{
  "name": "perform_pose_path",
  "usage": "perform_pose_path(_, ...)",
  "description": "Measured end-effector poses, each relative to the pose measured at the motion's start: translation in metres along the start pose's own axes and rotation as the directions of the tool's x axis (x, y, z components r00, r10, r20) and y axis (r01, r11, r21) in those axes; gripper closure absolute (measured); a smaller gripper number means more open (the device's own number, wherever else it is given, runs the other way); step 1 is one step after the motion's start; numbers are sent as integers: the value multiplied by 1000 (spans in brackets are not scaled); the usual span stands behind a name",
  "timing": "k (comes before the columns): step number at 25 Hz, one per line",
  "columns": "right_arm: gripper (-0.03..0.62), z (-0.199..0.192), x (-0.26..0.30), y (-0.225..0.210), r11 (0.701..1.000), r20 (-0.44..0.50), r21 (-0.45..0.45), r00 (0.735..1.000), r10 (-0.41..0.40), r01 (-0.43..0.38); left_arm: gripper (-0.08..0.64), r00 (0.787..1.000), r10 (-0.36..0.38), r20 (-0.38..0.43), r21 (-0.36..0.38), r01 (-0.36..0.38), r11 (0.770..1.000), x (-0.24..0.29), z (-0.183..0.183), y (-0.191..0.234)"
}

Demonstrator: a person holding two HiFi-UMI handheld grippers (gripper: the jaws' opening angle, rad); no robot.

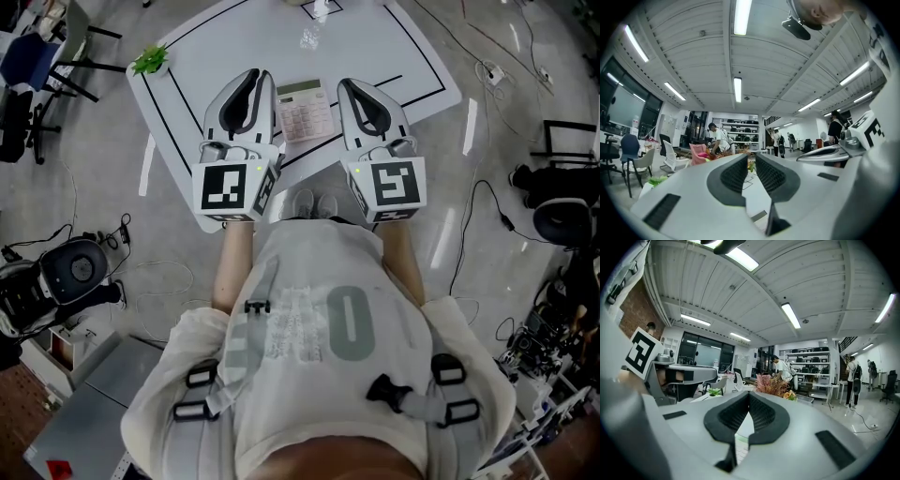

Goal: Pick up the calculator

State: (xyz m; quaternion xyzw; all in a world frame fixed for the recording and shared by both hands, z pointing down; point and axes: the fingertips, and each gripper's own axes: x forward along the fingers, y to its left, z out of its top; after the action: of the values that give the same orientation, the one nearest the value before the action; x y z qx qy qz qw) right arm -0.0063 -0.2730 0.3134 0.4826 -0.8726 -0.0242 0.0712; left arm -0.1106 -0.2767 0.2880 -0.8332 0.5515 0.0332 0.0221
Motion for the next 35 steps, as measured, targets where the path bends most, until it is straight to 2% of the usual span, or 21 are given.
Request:
perform_pose_path(1,588,0,0,-1,1000,0,1,1000,1,-1,492,1000,6,12,4,-6,1000,1,3,1)
perform_pose_path(3,588,1,0,-2,1000,1,2,1000,3,-3,279,999,10,38,-2,-10,1000,2,11,1)
perform_pose_path(5,588,0,-1,-3,1000,0,1,1000,4,-4,185,996,17,84,-24,-15,1000,2,19,2)
perform_pose_path(7,588,-1,-3,-3,1000,-2,2,1000,6,-6,143,993,27,117,-47,-22,999,0,26,4)
perform_pose_path(12,588,0,-7,-5,1000,2,9,1000,13,-13,130,992,38,123,-62,-31,998,-3,31,6)
perform_pose_path(19,588,-3,-12,-3,1000,-6,9,1000,17,-17,130,995,-1,98,-191,20,981,-5,19,6)
perform_pose_path(23,588,-6,-14,-6,1000,-12,11,1000,8,-8,130,997,5,71,-158,6,987,-4,12,5)
perform_pose_path(28,588,-7,-20,-8,1000,-19,19,1000,4,-4,130,998,5,70,-166,6,986,-5,7,5)
perform_pose_path(31,588,-10,-20,-8,1000,-24,24,1000,6,-5,130,999,-3,35,-187,10,982,1,-8,10)
perform_pose_path(35,588,-14,-19,-7,999,-32,31,999,10,-9,130,997,-41,-68,-200,27,979,18,-46,22)
